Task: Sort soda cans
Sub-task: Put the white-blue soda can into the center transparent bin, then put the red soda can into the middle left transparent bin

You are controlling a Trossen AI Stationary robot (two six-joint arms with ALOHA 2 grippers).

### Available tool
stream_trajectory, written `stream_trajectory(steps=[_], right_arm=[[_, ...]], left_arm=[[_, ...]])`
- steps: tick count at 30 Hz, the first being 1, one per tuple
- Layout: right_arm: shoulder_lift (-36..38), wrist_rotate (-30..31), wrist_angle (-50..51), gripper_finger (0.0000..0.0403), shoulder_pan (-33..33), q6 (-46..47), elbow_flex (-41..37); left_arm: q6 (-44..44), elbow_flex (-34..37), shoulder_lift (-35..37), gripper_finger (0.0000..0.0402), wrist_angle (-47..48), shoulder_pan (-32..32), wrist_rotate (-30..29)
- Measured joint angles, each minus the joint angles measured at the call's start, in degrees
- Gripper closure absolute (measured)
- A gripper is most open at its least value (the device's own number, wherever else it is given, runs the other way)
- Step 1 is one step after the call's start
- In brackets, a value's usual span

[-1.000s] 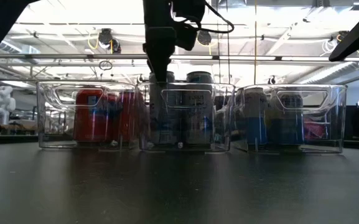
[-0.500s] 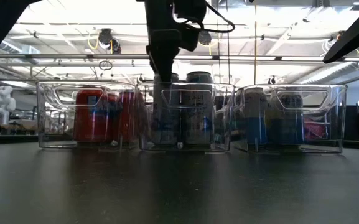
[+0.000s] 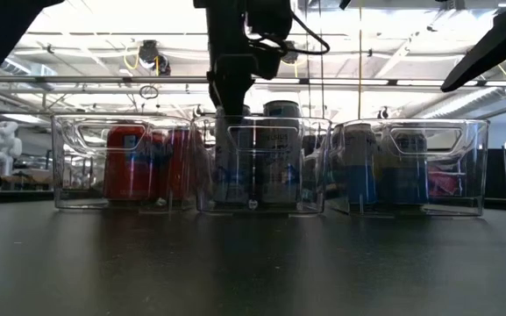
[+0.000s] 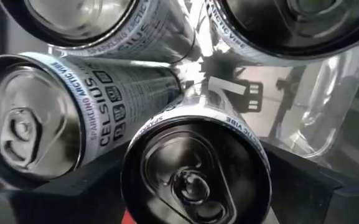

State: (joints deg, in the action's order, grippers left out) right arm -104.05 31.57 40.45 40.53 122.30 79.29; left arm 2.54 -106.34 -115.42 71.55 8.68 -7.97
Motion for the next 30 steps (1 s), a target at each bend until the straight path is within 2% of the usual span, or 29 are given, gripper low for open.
stream_trajectory(steps=[6,15,21,30], right_arm=[[0.0,0.0,0.02,0.0021,-0.09,-0.24,0.0],[0.0,0.11,0.04,0.0021,-0.09,-1.02,0.0],[0.0,0.2,0.04,0.0021,-0.09,-2.82,0.0],[0.0,0.16,0.04,0.0021,-0.09,-10.2,0.0]], left_arm=[[0.03,0.0,0.06,0.0061,0.04,-0.12,-2.49],[0.13,0.0,0.17,0.0005,1.07,-0.19,-1.63],[0.47,-2.1,0.22,0.0008,5.71,-0.19,-1.46],[11.53,-12.55,0.31,0.0008,17.81,-0.91,-1.33]])
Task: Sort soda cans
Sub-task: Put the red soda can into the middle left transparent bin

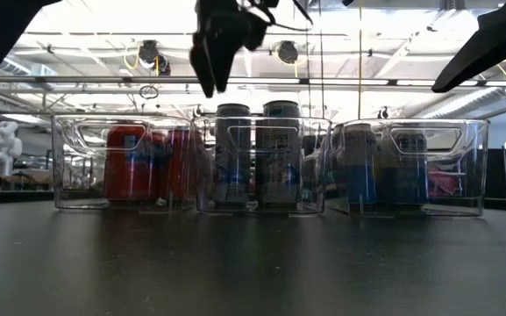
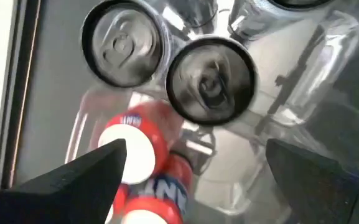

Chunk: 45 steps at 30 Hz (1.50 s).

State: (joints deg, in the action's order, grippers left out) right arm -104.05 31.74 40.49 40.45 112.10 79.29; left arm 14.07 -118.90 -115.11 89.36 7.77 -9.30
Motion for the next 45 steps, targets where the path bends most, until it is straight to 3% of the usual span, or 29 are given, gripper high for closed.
stream_trajectory(steps=[7,12,18,23,27,32,39,45], right_arm=[[0.0,-0.51,-0.02,0.0021,0.2,-5.38,0.0],[-0.04,-2.48,-0.17,0.0021,0.28,-11.37,0.0],[-0.04,-4.17,-0.32,0.0021,0.28,-16.27,0.0],[-0.04,-6.9,-0.44,0.0021,0.31,-20.4,0.0],[-0.04,-8.01,-0.42,0.0021,0.31,-23.18,0.0],[-0.04,-8.07,-0.39,0.0021,0.31,-23.83,0.0],[-0.04,-8.07,-0.39,0.0021,0.31,-26.48,0.0],[-0.04,-8.07,-0.41,0.0021,0.25,-27.31,0.0]], left_arm=[[10.24,-1.65,5.43,0.0008,0.66,-5.47,6.65],[22.91,-0.13,10.09,0.0008,0.59,-13.62,4.53],[39.28,3.67,14.83,0.0008,0.64,-27.62,1.66],[59.13,6.72,18.82,0.0008,0.64,-38.96,2.07],[77.76,8.79,20.46,0.0008,0.59,-48.46,-3.2],[97.48,16.57,22.17,0.0008,0.61,-58.18,-3.76],[117.08,28.72,23.15,0.0008,-1.56,-65.65,4.6],[120.19,31.13,23.08,0.0008,-6.22,-66.42,1.72]])
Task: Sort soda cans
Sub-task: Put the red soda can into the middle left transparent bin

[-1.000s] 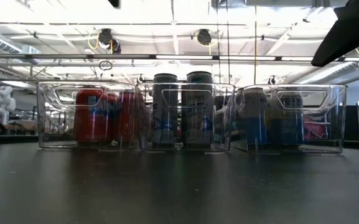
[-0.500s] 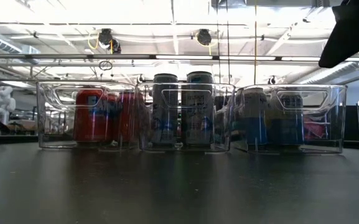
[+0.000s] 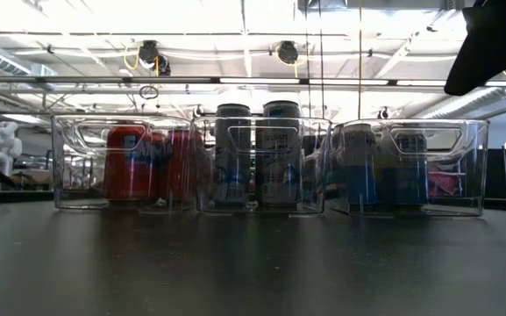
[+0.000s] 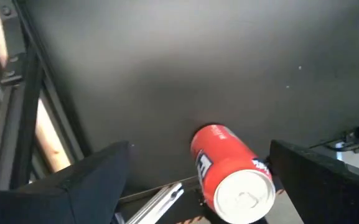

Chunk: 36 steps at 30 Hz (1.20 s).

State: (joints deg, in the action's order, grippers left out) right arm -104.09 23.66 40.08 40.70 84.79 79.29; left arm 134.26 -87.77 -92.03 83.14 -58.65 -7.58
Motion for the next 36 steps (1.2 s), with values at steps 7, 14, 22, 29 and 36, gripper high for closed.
stream_trajectory(steps=[7,14,22,29,36], right_arm=[[0.0,0.02,-0.01,0.0021,-0.01,-0.02,0.0],[0.0,0.0,-0.01,0.0021,-0.1,-0.02,0.0],[0.0,0.02,-0.01,0.0021,-0.12,-0.03,0.0],[0.0,0.02,-0.01,0.0021,-0.12,-0.04,0.0],[0.0,0.02,-0.01,0.0021,-0.12,-0.24,0.0]], left_arm=[[-0.01,0.09,-3.17,0.0008,-2.43,0.0,-0.59],[-0.2,0.09,-7.56,0.0008,-5.57,0.0,-0.63],[-1.51,0.09,-10.81,0.0008,-10.23,0.0,-0.84],[-2.2,0.07,-14.09,0.0008,-13.81,0.0,-0.88],[-9.4,0.07,-16.01,0.0008,-18.69,0.0,-0.39]])
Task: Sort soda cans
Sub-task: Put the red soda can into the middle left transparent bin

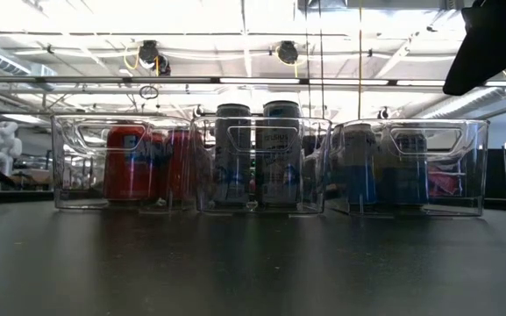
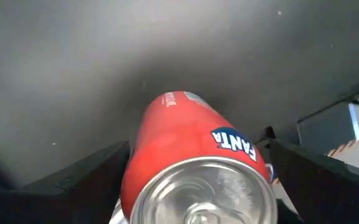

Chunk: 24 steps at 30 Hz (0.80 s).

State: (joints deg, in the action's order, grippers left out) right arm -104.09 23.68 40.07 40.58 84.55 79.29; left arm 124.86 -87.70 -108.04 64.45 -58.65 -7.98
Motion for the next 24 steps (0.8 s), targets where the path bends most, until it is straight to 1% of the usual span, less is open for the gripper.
stream_trajectory(steps=[6,19,24], right_arm=[[0.0,0.0,0.0,0.0021,0.0,0.0,0.0],[0.02,0.0,0.0,0.0021,0.0,0.0,0.0],[0.02,0.0,0.0,0.0021,0.02,-0.02,0.0]], left_arm=[[-0.86,0.0,-1.15,0.0008,-1.18,0.0,0.14],[-0.83,0.0,-1.15,0.0008,-1.18,0.0,0.28],[-0.86,0.0,-1.15,0.0008,-0.79,0.0,4.71]])
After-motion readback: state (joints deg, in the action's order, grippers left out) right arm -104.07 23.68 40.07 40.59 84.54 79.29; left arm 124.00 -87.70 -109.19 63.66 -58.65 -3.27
